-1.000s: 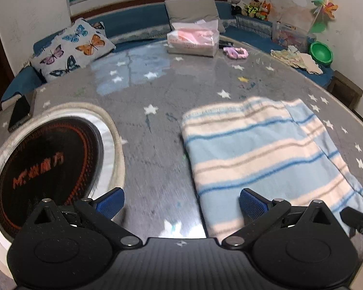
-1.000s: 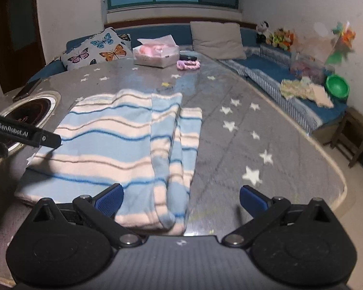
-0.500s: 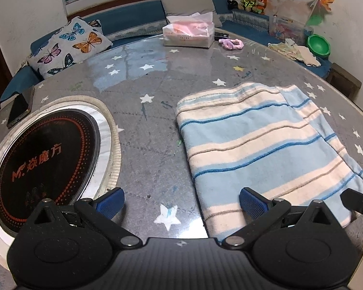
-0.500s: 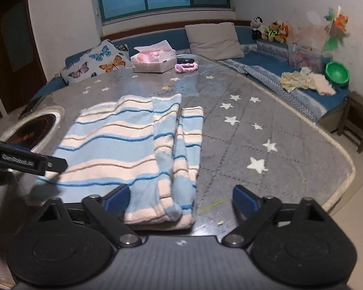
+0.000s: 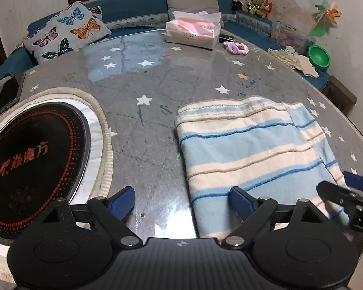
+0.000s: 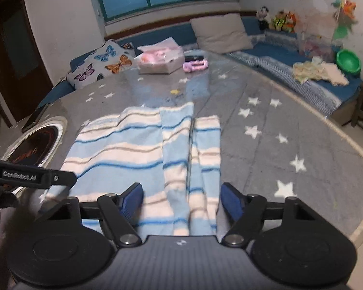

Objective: Fold clothes

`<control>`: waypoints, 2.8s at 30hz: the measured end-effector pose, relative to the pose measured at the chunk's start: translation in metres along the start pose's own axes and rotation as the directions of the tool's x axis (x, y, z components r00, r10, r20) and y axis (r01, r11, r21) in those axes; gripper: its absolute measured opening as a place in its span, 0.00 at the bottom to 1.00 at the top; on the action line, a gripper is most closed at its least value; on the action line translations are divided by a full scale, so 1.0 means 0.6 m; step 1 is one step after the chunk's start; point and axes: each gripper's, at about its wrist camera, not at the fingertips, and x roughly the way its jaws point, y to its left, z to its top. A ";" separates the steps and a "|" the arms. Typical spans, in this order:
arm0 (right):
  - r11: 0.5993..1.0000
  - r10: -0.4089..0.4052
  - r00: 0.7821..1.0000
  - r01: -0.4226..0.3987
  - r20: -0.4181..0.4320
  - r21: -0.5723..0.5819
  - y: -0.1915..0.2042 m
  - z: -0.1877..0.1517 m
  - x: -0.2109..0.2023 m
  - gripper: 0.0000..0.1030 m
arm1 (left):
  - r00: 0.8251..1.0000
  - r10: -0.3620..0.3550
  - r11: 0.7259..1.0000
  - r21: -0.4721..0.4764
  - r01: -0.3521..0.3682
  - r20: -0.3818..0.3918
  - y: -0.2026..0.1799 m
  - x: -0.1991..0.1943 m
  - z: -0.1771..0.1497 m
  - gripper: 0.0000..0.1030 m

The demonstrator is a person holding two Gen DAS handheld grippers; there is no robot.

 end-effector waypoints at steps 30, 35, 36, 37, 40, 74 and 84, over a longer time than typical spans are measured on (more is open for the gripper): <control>0.999 0.039 0.999 -0.039 -0.001 0.014 0.000 0.017 0.015 0.31 | 0.997 -0.064 0.998 -0.004 0.065 0.033 0.006 -0.005 0.012 0.46; 0.998 0.047 0.999 -0.047 0.002 0.032 -0.007 0.017 0.018 0.34 | 0.997 -0.066 0.998 -0.014 0.066 0.031 0.009 0.000 0.015 0.49; 0.998 0.046 0.999 -0.046 0.003 0.029 -0.007 0.016 0.018 0.35 | 0.997 -0.067 0.998 -0.015 0.067 0.031 0.008 0.001 0.015 0.49; 0.999 0.045 0.999 -0.045 0.003 0.027 -0.006 0.016 0.018 0.35 | 0.997 -0.069 0.997 -0.016 0.069 0.030 0.007 0.001 0.015 0.48; 0.999 0.044 0.999 -0.045 0.003 0.024 -0.006 0.016 0.018 0.36 | 0.997 -0.071 0.997 -0.014 0.071 0.030 0.005 0.002 0.016 0.48; 0.998 0.050 0.995 -0.046 0.089 -0.048 0.021 0.034 -0.020 0.18 | 0.990 -0.103 0.994 0.042 0.099 0.098 -0.029 -0.031 0.050 0.10; 0.998 -0.006 0.990 0.016 0.142 -0.064 -0.011 0.082 -0.036 0.17 | 0.983 -0.139 0.987 0.099 0.128 0.121 -0.099 -0.030 0.109 0.10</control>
